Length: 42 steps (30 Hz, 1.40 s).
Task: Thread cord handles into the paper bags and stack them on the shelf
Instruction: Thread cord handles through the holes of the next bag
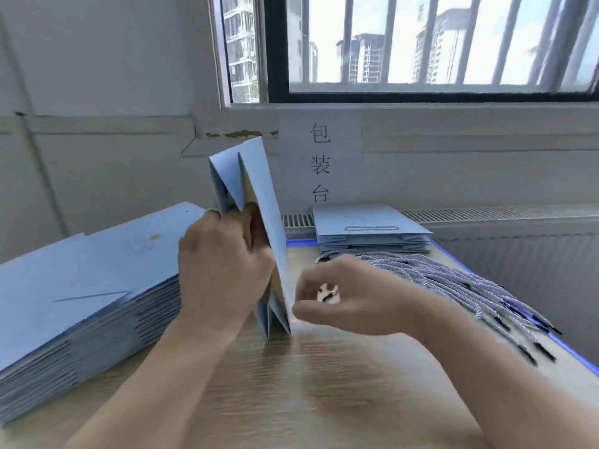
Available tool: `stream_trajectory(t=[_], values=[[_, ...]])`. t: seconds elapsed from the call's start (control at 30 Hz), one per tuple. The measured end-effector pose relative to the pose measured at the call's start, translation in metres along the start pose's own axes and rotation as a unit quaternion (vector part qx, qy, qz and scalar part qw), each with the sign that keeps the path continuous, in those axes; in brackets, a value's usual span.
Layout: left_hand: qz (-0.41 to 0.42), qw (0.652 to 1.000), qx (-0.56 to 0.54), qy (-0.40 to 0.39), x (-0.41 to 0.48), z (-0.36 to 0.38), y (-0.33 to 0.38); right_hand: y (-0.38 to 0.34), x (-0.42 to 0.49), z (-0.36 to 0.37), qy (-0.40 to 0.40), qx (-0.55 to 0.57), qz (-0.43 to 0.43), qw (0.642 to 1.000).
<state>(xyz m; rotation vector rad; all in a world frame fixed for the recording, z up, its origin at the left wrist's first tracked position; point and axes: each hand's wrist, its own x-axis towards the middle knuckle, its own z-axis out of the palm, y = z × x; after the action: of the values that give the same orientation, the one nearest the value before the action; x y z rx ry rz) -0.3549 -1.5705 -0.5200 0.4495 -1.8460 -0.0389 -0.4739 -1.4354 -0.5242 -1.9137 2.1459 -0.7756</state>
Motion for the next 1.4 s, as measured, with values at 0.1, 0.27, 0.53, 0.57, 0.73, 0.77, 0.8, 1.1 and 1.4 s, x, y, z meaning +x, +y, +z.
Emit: stream_trajectory(t=[0.1, 0.27, 0.53, 0.57, 0.73, 0.77, 0.8, 1.1, 1.4], values=[[-0.018, 0.999, -0.029, -0.011, -0.001, -0.002, -0.007, 0.015, 0.000, -0.039, 0.082, 0.041, 0.031, 0.995], [-0.022, 0.999, -0.038, -0.014, -0.001, 0.002, -0.009, 0.023, 0.022, -0.068, 0.036, -0.093, 0.076, 0.992], [-0.034, 0.996, -0.083, -0.010, -0.003, 0.004, -0.008, 0.053, 0.021, -0.011, -0.012, -0.161, 0.052, 0.985], [-0.037, 0.995, -0.093, -0.011, -0.003, 0.004, -0.007, 0.055, 0.022, -0.011, -0.008, -0.152, 0.052, 0.987], [-0.068, 0.989, -0.130, -0.021, -0.006, 0.003, -0.007, 0.048, 0.023, -0.011, 0.022, -0.133, 0.031, 0.990], [-0.075, 0.988, -0.135, -0.021, -0.006, 0.003, -0.007, 0.045, 0.023, -0.011, 0.050, -0.108, 0.028, 0.993], [-0.079, 0.987, -0.139, -0.021, -0.007, 0.002, -0.007, 0.041, 0.023, -0.012, 0.086, -0.075, 0.023, 0.993], [-0.116, 0.968, -0.218, -0.047, -0.006, 0.000, 0.001, 0.003, 0.032, -0.010, 0.378, 0.082, -0.108, 0.916], [-0.097, 0.965, -0.238, -0.049, -0.005, -0.001, 0.008, -0.012, 0.038, -0.004, 0.433, 0.143, -0.120, 0.882]])
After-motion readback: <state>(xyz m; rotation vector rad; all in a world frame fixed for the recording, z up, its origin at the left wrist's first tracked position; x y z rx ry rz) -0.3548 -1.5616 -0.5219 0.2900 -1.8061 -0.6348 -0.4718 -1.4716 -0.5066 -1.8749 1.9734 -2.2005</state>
